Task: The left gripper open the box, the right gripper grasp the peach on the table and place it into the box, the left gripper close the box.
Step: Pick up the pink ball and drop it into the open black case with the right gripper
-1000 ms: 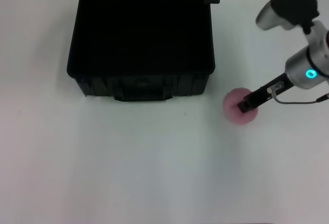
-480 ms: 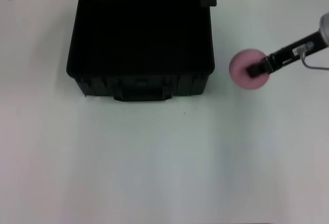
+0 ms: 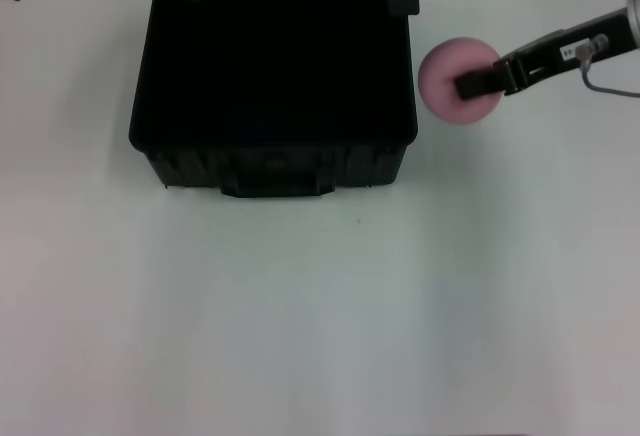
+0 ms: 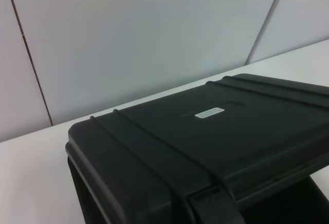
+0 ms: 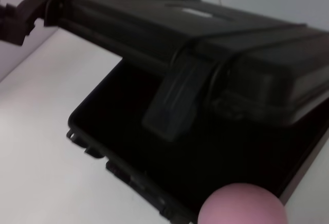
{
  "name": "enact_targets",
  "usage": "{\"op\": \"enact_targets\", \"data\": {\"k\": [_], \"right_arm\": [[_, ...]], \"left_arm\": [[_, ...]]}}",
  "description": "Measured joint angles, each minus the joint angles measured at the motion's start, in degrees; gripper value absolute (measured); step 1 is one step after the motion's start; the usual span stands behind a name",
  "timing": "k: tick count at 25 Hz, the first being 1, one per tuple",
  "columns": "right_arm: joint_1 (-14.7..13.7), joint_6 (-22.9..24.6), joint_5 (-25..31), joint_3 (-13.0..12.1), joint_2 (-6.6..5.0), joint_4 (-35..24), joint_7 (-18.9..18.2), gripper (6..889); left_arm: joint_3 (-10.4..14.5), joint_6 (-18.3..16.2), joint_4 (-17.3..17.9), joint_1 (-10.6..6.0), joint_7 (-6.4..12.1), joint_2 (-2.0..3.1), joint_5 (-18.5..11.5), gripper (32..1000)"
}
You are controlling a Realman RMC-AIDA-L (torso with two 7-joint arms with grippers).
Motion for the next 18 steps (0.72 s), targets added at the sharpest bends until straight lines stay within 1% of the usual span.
{"op": "enact_targets", "data": {"k": [3,5,9,11,16,18], "right_arm": [[0.05,-2.75,0.04,0.02,0.27,1.23,-1.18,68],[0.50,-4.82,0.30,0.05,0.39,3.07,-2.41,68],[2.40,-8.90,2.21,-0.19,0.59,9.04,-5.42,68],[2.96,-10.58,3.09,-0.43,0.66,11.13,-6.77,68],[4.29,-15.10,3.71,-0.65,2.19,14.53,-10.07,69],[4.72,-16.72,3.80,-0.66,2.63,15.52,-11.46,69]], "left_arm": [[0.00,0.01,0.02,-0.01,0.00,0.00,-0.05,427],[0.00,0.01,0.04,-0.05,-0.01,0.00,-0.07,427],[0.00,0.10,0.06,-0.09,-0.02,0.00,-0.08,428],[0.00,0.18,0.06,-0.10,-0.02,0.00,-0.15,429],[0.00,0.21,0.07,-0.12,-0.02,0.00,-0.21,430],[0.00,0.22,0.06,-0.15,-0.02,0.00,-0.23,431]]}}
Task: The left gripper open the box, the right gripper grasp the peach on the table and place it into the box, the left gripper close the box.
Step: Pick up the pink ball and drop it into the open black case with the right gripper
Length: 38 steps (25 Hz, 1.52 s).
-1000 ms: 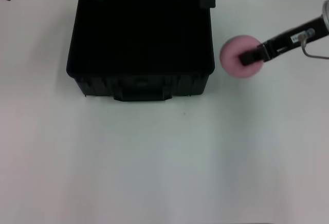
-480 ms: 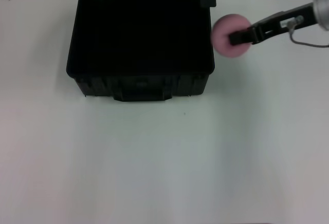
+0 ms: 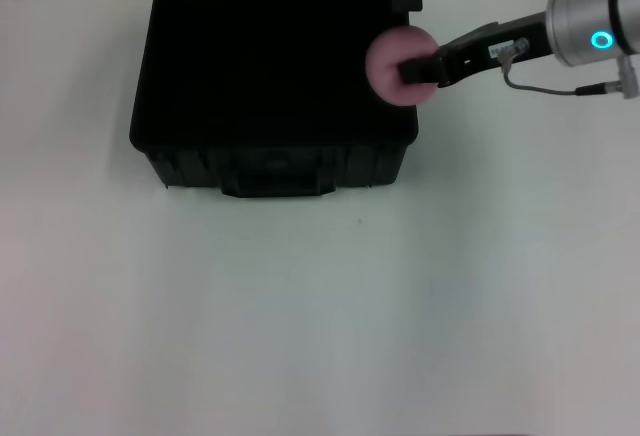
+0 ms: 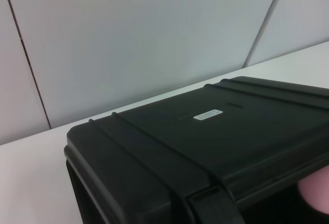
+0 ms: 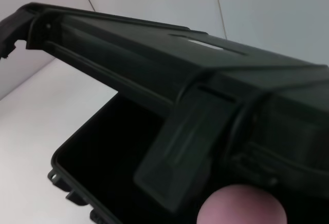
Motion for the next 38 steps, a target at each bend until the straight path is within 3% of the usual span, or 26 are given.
{"op": "enact_targets", "data": {"k": [9,15,19,38], "right_arm": [[2.30,-7.02,5.73,-0.39,0.33,8.40,-7.50,69],[2.40,-12.51,10.97,-5.81,0.53,11.25,-10.63,69],[2.40,-14.48,12.07,-7.59,0.61,11.85,-11.31,68],[2.34,-15.84,12.06,-7.97,0.82,12.88,-11.78,92]], "left_arm": [[0.00,0.06,0.00,-0.16,0.00,0.00,-0.02,434],[0.00,0.16,-0.08,-0.22,0.00,0.00,-0.03,435],[0.00,0.17,-0.10,-0.34,0.00,-0.05,-0.07,436],[0.00,0.27,-0.02,-0.38,0.00,-0.09,-0.12,442]]}}
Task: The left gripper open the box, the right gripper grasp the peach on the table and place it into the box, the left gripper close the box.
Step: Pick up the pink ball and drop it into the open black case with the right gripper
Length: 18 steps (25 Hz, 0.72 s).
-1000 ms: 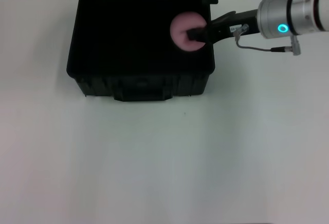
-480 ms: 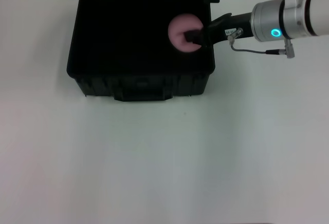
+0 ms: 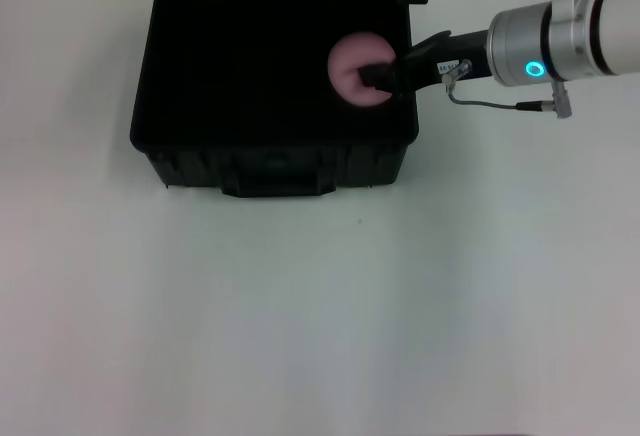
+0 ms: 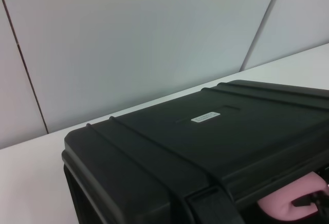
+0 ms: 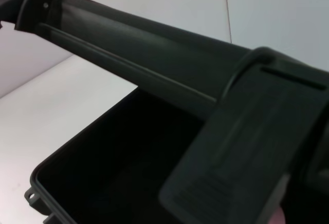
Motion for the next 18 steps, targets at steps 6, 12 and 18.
{"op": "enact_targets", "data": {"k": [6,12,18], "right_arm": [[0.03,-0.08,0.01,-0.21,0.07,-0.14,0.00,127],[0.05,0.10,0.03,-0.19,0.09,-0.63,0.00,357],[0.05,0.15,0.07,-0.19,-0.07,-0.74,0.00,479]], "left_arm": [[0.00,0.00,-0.04,0.04,0.00,0.00,0.00,444],[0.00,0.00,-0.07,0.12,0.00,0.00,0.00,445],[0.00,0.00,-0.08,0.31,0.00,0.03,0.00,447]]}}
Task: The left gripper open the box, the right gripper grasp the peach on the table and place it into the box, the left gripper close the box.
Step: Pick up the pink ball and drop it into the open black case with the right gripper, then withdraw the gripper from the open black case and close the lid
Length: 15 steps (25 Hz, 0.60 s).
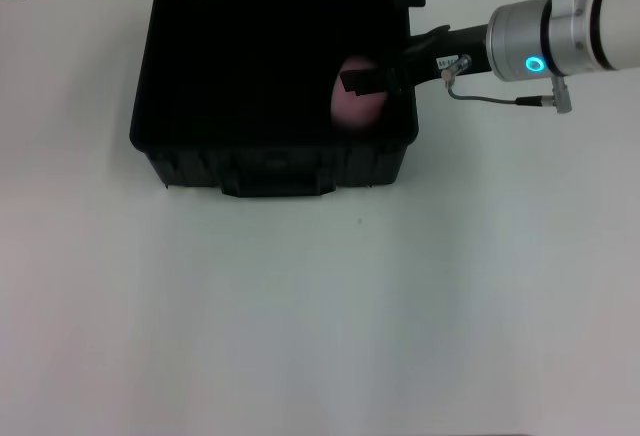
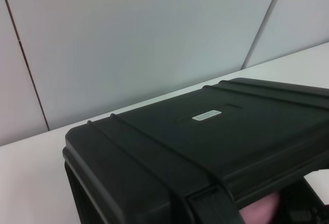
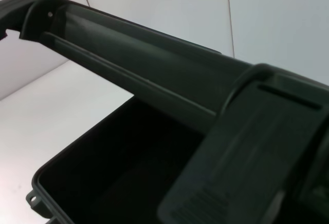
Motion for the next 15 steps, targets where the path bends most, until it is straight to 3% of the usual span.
{"op": "enact_targets", "data": {"k": [5,10,15], "right_arm": [[0.00,0.05,0.02,0.00,-0.06,-0.05,0.04,580],[0.00,0.10,0.02,0.00,-0.16,-0.05,0.35,813],[0.00,0.31,0.02,0.00,-0.27,-0.05,0.40,868]], "left_arm": [[0.00,-0.01,0.00,0.04,0.00,0.03,0.00,449],[0.00,-0.01,0.00,0.04,0.00,0.05,0.00,450],[0.00,-0.04,0.00,0.04,0.06,0.07,0.00,451]]}}
